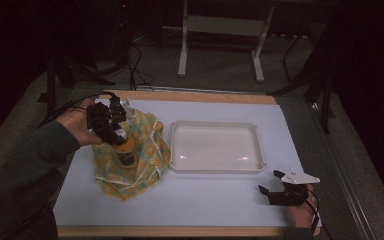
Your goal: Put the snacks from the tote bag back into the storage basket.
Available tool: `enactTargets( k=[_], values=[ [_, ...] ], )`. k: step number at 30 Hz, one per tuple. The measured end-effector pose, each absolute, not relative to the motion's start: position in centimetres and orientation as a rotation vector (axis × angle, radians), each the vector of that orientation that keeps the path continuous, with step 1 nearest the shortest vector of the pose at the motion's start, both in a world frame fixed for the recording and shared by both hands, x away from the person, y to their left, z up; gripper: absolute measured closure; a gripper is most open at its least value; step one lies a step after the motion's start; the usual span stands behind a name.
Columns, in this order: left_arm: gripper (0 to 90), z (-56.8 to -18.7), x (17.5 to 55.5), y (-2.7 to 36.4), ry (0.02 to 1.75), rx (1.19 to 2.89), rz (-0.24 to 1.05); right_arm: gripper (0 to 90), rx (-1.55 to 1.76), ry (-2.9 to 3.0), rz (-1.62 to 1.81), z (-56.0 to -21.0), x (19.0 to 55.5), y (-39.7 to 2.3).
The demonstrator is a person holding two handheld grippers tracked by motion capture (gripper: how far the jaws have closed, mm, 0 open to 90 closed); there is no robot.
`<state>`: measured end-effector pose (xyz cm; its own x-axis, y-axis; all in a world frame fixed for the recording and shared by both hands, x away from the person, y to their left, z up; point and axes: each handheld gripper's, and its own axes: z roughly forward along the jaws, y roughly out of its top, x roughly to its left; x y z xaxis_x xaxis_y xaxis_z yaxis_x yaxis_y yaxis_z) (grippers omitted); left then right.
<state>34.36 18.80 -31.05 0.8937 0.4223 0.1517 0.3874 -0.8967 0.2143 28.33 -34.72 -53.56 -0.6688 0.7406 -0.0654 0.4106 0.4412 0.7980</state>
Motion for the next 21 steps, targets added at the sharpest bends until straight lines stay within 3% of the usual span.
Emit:
enactTargets(
  k=[21],
  values=[
    [59.1,-29.5,33.3,18.3,0.565,2.902,0.269,15.1,0.974,2.291,1.102,-53.6,28.3,-34.7]
  ],
)
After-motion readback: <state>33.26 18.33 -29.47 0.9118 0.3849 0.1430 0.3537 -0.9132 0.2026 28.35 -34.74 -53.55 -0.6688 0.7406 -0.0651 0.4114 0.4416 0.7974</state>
